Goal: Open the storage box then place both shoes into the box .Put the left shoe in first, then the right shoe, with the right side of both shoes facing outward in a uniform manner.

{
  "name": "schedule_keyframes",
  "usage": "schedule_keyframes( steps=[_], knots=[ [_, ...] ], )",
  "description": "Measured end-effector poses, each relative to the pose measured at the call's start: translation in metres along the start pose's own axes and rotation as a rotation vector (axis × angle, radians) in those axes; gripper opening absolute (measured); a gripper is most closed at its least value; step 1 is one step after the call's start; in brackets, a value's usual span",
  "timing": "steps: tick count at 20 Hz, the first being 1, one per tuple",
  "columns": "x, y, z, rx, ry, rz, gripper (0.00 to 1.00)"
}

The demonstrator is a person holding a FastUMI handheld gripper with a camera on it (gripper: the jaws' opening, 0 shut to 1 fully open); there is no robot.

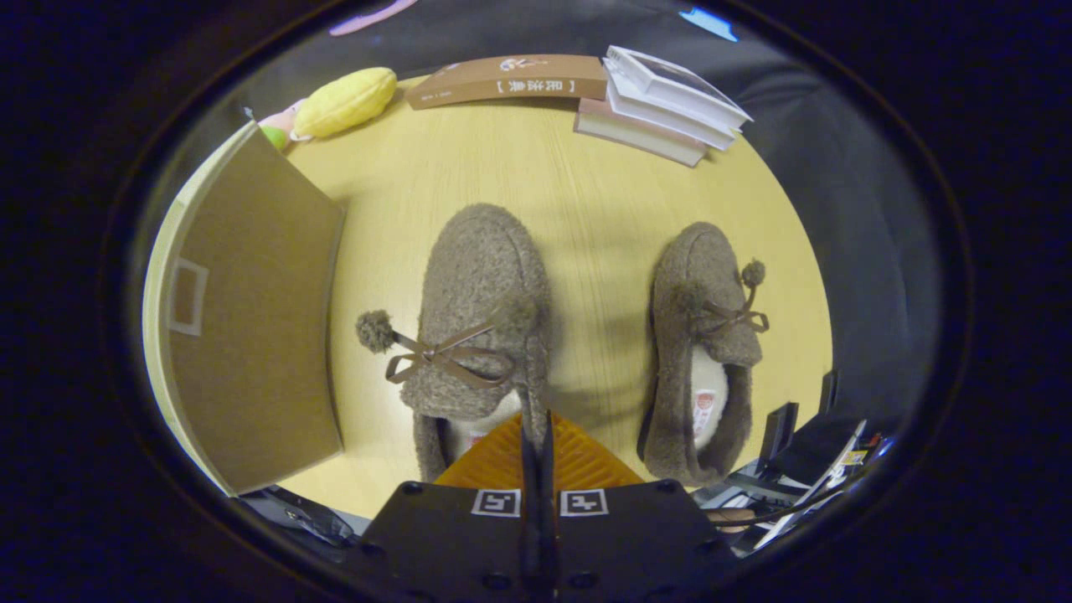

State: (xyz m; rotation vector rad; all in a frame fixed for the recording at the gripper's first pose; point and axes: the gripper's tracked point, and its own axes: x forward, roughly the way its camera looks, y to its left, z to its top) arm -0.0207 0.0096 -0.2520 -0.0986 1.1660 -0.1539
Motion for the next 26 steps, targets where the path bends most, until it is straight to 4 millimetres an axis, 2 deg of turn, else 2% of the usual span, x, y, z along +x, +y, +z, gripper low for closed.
schedule_keyframes(
  steps=[2, 5, 10, 12, 16, 19, 22, 26],
  knots=[
    [-0.017, -0.008, 0.000, -0.026, -0.015, -0.061, 0.03],
    [-0.046, -0.009, 0.003, -0.013, -0.043, -0.104, 0.03],
    [-0.111, -0.012, 0.022, 0.011, -0.098, -0.187, 0.03],
    [-0.139, -0.002, 0.034, 0.027, -0.124, -0.199, 0.03],
    [-0.184, 0.033, 0.064, 0.027, -0.193, -0.186, 0.03],
    [-0.204, 0.073, 0.073, -0.005, -0.202, -0.162, 0.03],
    [-0.210, 0.123, 0.073, -0.005, -0.195, -0.096, 0.03],
    [-0.197, 0.185, 0.070, -0.044, -0.166, -0.030, 0.03]
  ],
)
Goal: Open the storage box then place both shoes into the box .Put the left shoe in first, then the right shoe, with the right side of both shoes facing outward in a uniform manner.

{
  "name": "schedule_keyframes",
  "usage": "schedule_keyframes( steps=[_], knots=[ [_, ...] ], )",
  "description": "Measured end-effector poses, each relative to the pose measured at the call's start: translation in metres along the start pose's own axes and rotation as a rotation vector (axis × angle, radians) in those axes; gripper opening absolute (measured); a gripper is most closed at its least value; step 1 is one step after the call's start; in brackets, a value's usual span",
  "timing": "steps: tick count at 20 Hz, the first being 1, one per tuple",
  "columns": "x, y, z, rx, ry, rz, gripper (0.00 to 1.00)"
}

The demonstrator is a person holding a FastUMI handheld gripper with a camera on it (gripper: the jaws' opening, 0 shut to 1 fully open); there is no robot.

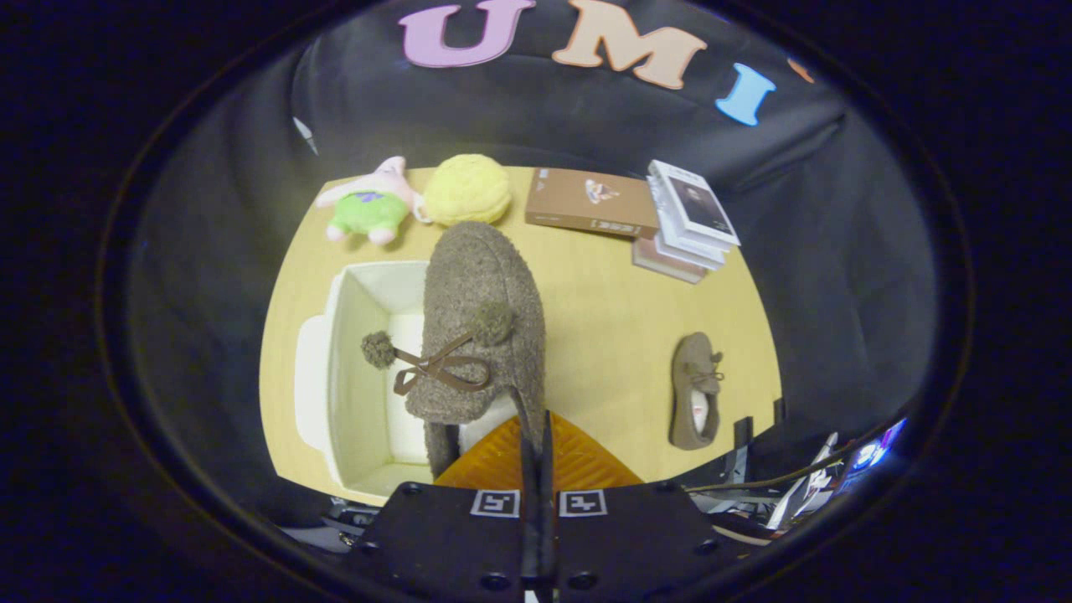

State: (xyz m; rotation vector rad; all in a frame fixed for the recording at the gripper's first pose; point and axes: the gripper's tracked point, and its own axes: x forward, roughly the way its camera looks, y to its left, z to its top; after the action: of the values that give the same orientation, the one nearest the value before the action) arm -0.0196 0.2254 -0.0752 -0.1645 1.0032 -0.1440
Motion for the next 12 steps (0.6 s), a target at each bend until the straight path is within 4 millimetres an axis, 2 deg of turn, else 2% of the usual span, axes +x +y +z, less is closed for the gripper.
schedule_keyframes(
  steps=[2, 8, 12],
  knots=[
    [0.012, 0.025, -0.007, -0.026, 0.021, 0.018, 0.03],
    [0.065, 0.078, -0.030, -0.053, 0.115, 0.045, 0.04],
    [0.093, 0.100, -0.040, -0.075, 0.166, 0.050, 0.03]
  ],
)
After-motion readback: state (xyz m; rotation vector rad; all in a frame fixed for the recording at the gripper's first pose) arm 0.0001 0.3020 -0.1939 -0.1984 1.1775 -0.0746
